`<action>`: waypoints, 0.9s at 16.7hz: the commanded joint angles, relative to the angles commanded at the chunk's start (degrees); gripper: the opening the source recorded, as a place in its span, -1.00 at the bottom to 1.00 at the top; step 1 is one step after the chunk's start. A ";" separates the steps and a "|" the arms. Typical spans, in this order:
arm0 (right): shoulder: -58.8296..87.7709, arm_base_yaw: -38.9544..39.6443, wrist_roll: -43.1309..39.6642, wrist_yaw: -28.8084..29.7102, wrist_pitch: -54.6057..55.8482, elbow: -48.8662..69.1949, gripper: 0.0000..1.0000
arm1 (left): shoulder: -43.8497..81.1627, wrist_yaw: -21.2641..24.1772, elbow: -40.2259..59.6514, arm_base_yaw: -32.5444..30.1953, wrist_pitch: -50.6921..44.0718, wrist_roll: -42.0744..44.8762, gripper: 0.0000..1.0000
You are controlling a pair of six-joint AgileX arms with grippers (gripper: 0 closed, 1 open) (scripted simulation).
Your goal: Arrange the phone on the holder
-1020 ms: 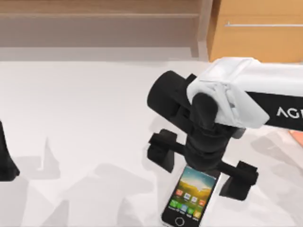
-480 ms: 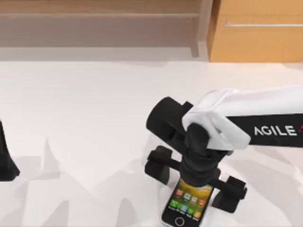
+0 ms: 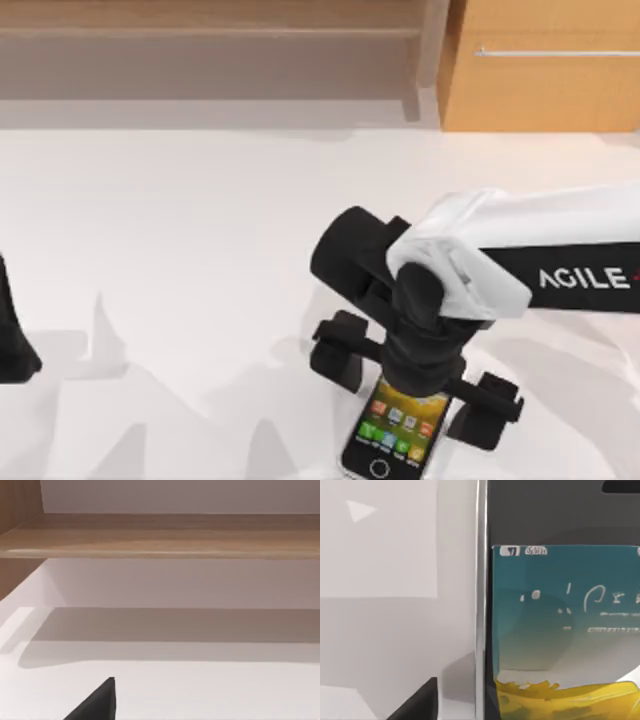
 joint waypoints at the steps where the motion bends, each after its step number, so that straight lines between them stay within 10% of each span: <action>1: 0.00 0.00 0.00 0.00 0.00 0.00 0.40 | 0.00 0.00 0.00 0.00 0.00 0.00 1.00; 10: 0.00 0.00 0.00 0.00 0.00 0.00 -0.96 | 0.00 0.00 0.00 0.00 0.00 0.00 1.00; 15: 0.00 0.00 0.00 0.00 0.00 0.00 -1.00 | 0.00 0.00 0.00 0.00 0.00 0.00 1.00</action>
